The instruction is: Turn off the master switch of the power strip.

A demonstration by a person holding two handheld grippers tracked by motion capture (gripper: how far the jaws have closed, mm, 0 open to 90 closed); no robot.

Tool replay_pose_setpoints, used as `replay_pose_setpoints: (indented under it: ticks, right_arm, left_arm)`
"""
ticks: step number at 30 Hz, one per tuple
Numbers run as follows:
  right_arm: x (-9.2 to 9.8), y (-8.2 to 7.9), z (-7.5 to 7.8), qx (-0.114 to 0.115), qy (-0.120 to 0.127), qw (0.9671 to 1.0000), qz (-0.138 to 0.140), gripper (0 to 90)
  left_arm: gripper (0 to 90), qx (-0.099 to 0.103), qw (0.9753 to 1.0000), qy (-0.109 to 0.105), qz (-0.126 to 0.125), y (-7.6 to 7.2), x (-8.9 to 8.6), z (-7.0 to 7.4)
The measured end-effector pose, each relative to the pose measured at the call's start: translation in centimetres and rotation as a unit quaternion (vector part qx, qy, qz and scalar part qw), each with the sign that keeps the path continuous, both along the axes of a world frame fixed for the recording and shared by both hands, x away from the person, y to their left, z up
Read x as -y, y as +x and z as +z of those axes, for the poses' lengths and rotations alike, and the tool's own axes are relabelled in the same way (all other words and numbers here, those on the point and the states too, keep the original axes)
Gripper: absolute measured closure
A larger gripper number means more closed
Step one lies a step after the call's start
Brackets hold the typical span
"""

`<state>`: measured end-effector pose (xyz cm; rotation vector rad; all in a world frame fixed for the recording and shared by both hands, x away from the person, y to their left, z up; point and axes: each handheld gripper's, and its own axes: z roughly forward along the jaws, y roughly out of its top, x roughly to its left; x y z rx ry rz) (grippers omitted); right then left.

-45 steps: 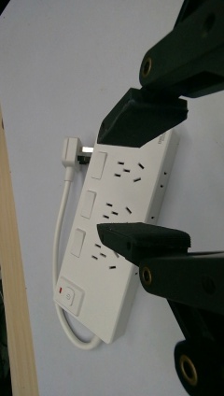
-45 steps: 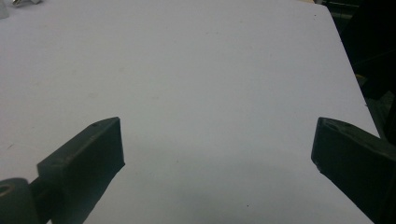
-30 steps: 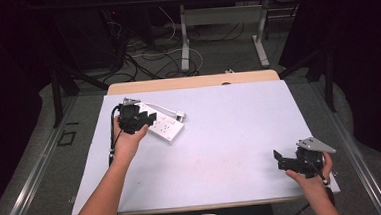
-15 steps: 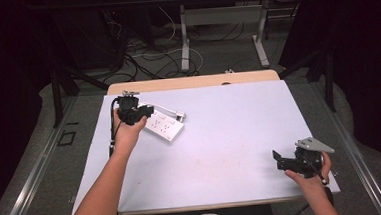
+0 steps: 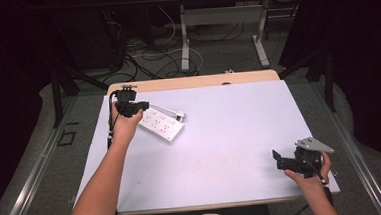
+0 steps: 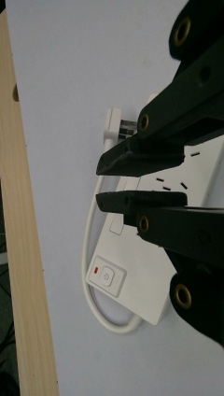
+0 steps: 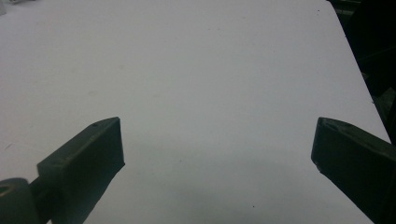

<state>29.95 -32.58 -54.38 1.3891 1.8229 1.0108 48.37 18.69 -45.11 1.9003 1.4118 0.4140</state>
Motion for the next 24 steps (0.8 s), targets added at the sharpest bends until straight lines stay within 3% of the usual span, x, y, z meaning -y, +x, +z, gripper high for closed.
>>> replay_pose_setpoints:
  ticks: [1,2,6,12,15,19,20,23,24]
  right_arm:
    - [0.0,0.1,-0.1,0.008,0.0,1.0,-0.002,1.8]
    - [0.0,0.1,-0.1,0.008,0.0,1.0,-0.002,1.8]
    - [-0.1,0.1,-0.2,0.007,0.002,1.0,-0.003,1.8]
    - [0.0,0.0,-0.1,-0.001,-0.003,1.0,-0.002,1.8]
    - [0.0,0.0,-0.2,0.006,0.0,1.0,-0.001,1.8]
    - [0.0,-0.1,-0.1,-0.005,-0.008,1.0,-0.001,1.8]
    - [0.0,-0.1,-0.1,-0.005,-0.007,1.0,0.0,1.8]
    - [0.0,-0.1,-0.2,0.009,0.0,1.0,-0.003,1.8]
    - [0.1,-0.2,-0.1,0.001,0.0,1.0,-0.003,1.8]
  left_arm:
    - [83.6,0.002,1.0,-0.002,0.004,0.1,0.0,0.0]
    - [83.6,0.002,1.0,0.007,0.005,0.3,0.0,0.0]
    - [86.1,0.001,0.9999,0.012,0.011,0.8,-0.2,0.0]
    - [90.0,-0.004,0.9995,0.009,0.03,1.4,-0.7,-0.1]
    - [90.0,-0.008,0.9995,0.01,0.031,1.7,-0.9,-0.3]
    - [90.0,-0.01,0.9992,0.005,0.037,2.1,-1.1,-0.6]
    - [90.0,-0.019,0.9992,0.005,0.033,2.1,-1.3,-0.5]
    - [90.0,-0.013,0.9991,0.005,0.039,2.3,-1.3,-0.3]
    - [90.0,-0.01,0.9989,0.005,0.045,2.4,-1.3,-0.3]
